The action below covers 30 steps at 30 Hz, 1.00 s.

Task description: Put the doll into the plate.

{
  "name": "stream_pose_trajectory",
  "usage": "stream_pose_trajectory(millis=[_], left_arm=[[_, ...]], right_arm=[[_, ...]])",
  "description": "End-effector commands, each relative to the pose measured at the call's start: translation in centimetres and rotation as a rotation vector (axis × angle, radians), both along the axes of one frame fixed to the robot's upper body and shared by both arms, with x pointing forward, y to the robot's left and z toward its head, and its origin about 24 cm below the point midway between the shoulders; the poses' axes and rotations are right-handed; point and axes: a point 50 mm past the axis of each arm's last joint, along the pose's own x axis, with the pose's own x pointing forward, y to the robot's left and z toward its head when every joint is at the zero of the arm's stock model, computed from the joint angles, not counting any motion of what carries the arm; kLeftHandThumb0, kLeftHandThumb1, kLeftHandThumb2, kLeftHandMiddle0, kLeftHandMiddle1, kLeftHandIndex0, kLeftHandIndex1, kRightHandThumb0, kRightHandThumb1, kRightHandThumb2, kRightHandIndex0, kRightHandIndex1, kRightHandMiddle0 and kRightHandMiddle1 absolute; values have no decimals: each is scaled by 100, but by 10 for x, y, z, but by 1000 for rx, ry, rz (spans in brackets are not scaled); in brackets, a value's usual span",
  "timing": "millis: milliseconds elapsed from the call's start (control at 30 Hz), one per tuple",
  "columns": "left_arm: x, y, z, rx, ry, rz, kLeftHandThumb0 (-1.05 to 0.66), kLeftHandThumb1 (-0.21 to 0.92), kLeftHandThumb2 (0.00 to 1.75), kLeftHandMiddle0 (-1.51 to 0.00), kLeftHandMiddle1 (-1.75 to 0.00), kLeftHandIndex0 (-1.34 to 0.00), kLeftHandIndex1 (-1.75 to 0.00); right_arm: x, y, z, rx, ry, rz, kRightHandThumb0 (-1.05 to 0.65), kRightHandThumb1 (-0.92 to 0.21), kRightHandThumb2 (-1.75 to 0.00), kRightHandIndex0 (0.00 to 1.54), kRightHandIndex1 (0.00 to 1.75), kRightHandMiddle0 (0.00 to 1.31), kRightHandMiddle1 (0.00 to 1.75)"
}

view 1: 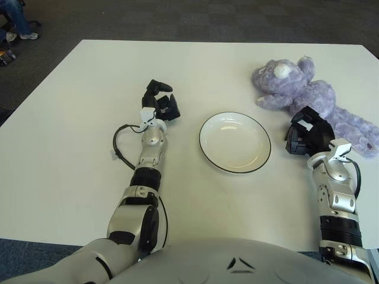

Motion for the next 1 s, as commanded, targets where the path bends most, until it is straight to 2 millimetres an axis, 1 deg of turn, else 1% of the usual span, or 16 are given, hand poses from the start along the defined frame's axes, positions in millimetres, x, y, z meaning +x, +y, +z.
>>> stream_pose_trajectory(millis=[0, 133, 367, 800, 933, 967], left_arm=[[-11, 1, -21, -23, 72, 6, -50, 26, 139, -120, -175, -66, -175], [-12, 0, -21, -27, 70, 2, -50, 25, 139, -120, -175, -66, -175], [-13, -2, -21, -34, 64, -31, -50, 26, 138, -119, -175, -66, -175], [-13, -2, -23, -16, 79, -73, -48, 31, 133, -118, -175, -62, -175], [-13, -2, -23, -13, 83, -81, -48, 32, 132, -118, -175, -61, -175], [-13, -2, -23, -15, 84, -85, -48, 32, 132, -118, -175, -61, -175]], right_arm=[[-6, -9, -7, 7, 60, -22, -1, -6, -161, 82, 172, 56, 175], [-6, -16, 9, 31, 14, -25, -1, -7, -160, 82, 171, 56, 175], [-10, -22, 34, 100, -73, -29, -1, -8, -160, 80, 174, 54, 175], [-15, -25, 63, 147, -152, -16, 0, -11, -156, 79, 173, 51, 175], [-16, -29, 73, 144, -183, -21, 0, -11, -156, 79, 172, 52, 175], [-17, -31, 79, 130, -204, -27, 0, -11, -156, 79, 172, 52, 175]])
